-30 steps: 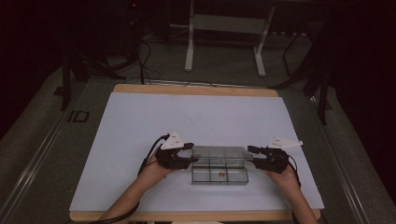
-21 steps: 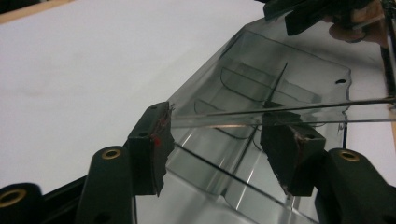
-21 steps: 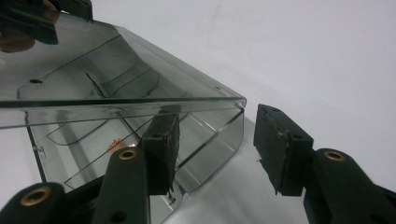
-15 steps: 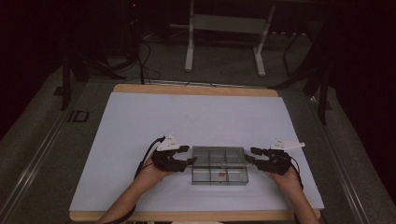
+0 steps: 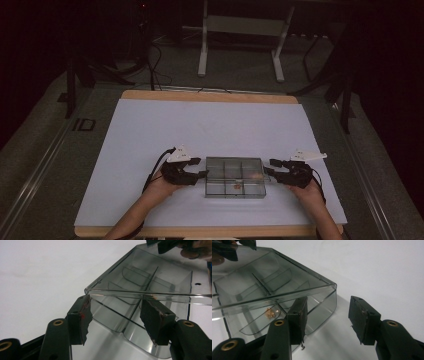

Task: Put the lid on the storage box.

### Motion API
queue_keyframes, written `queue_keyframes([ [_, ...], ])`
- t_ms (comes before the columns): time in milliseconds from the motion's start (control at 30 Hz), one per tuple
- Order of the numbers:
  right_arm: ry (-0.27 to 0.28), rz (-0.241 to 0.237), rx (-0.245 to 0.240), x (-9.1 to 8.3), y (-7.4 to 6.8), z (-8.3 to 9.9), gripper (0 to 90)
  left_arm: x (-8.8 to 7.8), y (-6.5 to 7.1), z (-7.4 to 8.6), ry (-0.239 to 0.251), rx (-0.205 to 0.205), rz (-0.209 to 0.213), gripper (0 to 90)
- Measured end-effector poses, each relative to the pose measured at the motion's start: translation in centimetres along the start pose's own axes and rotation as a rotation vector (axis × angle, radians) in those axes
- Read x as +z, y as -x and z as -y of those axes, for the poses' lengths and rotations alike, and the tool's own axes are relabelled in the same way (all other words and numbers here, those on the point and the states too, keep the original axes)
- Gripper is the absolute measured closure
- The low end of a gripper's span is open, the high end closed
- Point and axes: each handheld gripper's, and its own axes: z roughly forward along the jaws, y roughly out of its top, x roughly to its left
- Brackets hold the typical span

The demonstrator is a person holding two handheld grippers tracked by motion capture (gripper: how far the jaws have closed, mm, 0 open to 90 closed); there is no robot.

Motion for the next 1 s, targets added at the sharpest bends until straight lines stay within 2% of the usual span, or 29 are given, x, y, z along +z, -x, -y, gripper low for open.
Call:
queue_keyframes([
  [167,-0.009,0.011,-0.005,0.1,0.1,0.2,49.4,0.1,-0.5,0.4,-0.013,-0.01,-0.003,41.0],
  [300,-0.008,0.022,0.003,0.0,0.4,0.3,49.3,0.5,-1.1,1.0,-0.044,-0.023,-0.021,40.9],
  [400,-0.008,0.036,0.0,-0.1,0.7,0.4,48.7,0.5,-1.5,1.3,-0.025,-0.06,-0.015,40.9],
  [567,-0.002,0.037,-0.002,-0.2,0.7,0.4,42.9,0.2,-1.5,1.1,-0.011,-0.064,-0.02,39.1],
  [667,0.008,0.031,-0.007,-0.3,0.7,0.2,35.7,0.0,-1.8,0.9,0.008,-0.09,0.003,29.8],
  [700,0.01,0.028,-0.009,-0.3,0.7,0.2,32.2,0.0,-1.8,0.8,0.014,-0.092,0.027,24.3],
  [733,0.013,0.026,-0.014,-0.3,0.7,0.2,28.3,0.0,-1.9,0.8,0.015,-0.096,0.033,19.1],
  [767,0.013,0.026,-0.014,-0.3,0.7,0.2,28.3,0.0,-1.9,0.8,0.015,-0.096,0.033,16.0],
  [800,0.022,0.018,-0.019,-0.4,0.6,0.2,23.5,0.0,-1.8,0.6,0.001,-0.094,0.011,14.1],
  [833,0.026,0.007,-0.022,-0.5,0.7,0.2,19.8,0.1,-1.8,0.6,-0.006,-0.099,0.015,11.1],
  [900,0.028,0.0,-0.024,-0.5,0.6,0.1,19.2,0.3,-1.9,0.6,-0.019,-0.117,0.027,2.0],
  [1000,0.032,0.001,-0.026,-0.5,0.7,0.0,17.2,0.5,-1.8,0.7,-0.007,-0.104,0.002,2.0],
])
